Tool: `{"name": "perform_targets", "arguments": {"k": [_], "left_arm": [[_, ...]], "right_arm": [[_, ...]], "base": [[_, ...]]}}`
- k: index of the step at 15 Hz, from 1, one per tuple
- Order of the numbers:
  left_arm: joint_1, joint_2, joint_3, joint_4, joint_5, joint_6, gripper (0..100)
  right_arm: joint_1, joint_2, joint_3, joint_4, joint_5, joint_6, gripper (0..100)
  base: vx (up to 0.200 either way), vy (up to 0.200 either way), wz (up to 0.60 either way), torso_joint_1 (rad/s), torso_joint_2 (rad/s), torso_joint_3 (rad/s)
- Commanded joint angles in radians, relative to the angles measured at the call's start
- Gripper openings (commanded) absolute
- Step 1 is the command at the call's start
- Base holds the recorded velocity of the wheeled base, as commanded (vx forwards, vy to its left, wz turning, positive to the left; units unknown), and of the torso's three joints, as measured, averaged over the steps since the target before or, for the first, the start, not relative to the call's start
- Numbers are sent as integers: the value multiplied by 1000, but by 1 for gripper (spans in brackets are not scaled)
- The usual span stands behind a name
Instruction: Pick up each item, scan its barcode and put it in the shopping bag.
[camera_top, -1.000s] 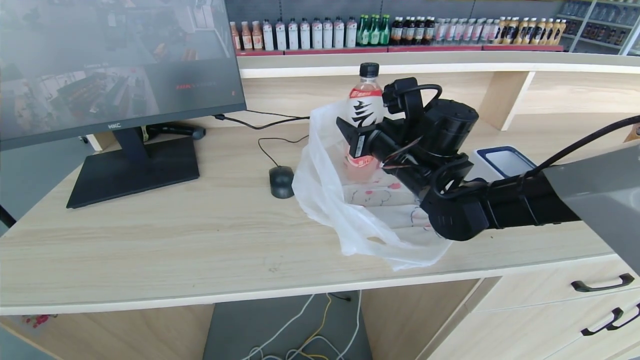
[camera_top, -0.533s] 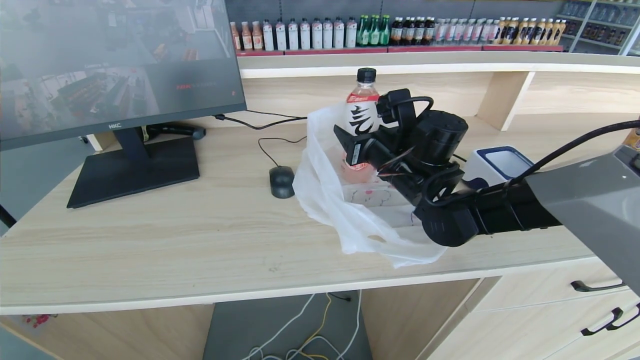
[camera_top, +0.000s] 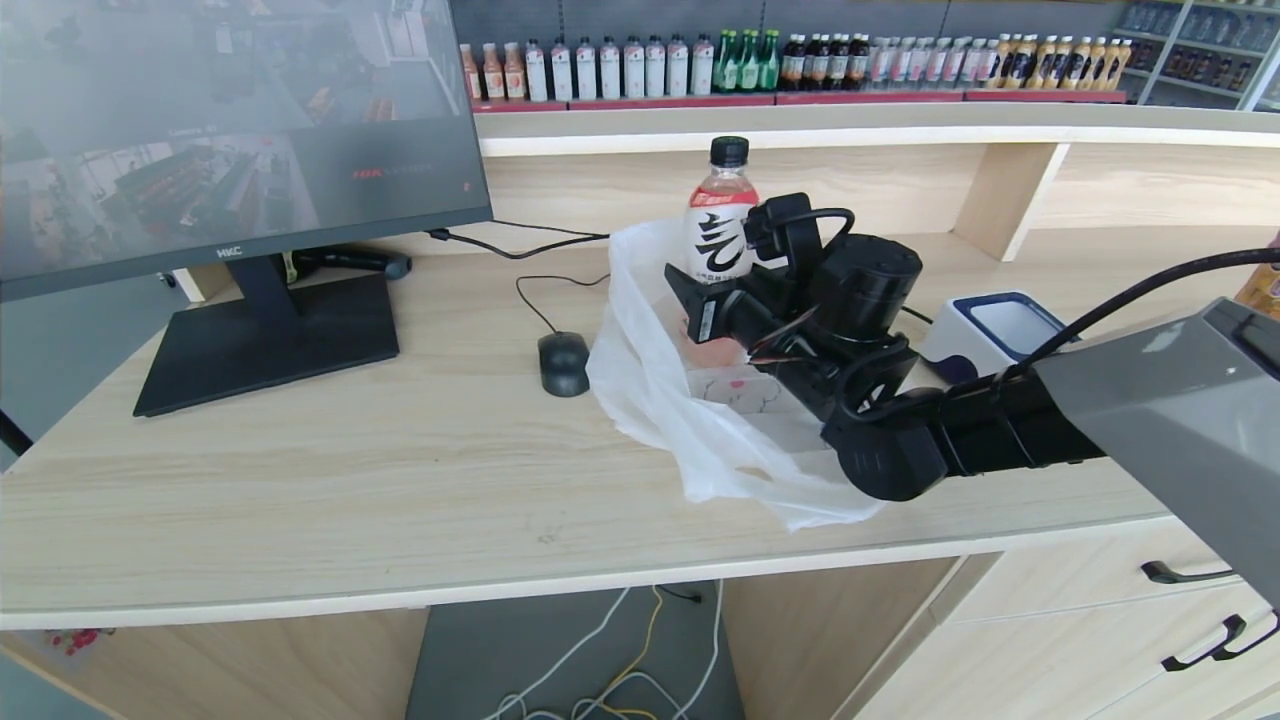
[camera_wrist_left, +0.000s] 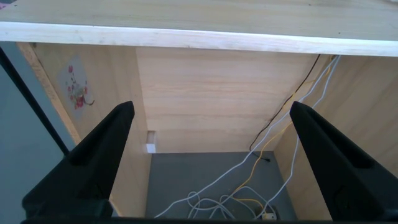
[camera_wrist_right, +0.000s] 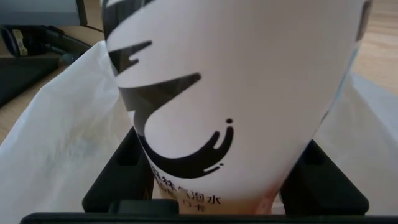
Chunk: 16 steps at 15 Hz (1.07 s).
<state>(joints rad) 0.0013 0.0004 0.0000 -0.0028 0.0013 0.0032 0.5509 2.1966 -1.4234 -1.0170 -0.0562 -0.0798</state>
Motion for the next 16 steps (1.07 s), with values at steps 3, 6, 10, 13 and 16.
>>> {"name": "perform_targets", "arguments": {"k": [3,6,10,13,16], "left_arm": [[0,0,0,0,0,0,100],[0,0,0,0,0,0,100],[0,0,0,0,0,0,100],[0,0,0,0,0,0,100],[0,0,0,0,0,0,100]], "right_arm": [[1,5,4,0,-2,0,0],[3,11,4,0,-4,2,0],[0,9,3,0,-5,2,0],[0,8,6,-15,-7,0,0],[0,5,47,-51,-7,0,0]], "base": [[0,0,0,0,0,0],[0,0,0,0,0,0],[0,0,0,0,0,0],[0,0,0,0,0,0],[0,0,0,0,0,0]]}}
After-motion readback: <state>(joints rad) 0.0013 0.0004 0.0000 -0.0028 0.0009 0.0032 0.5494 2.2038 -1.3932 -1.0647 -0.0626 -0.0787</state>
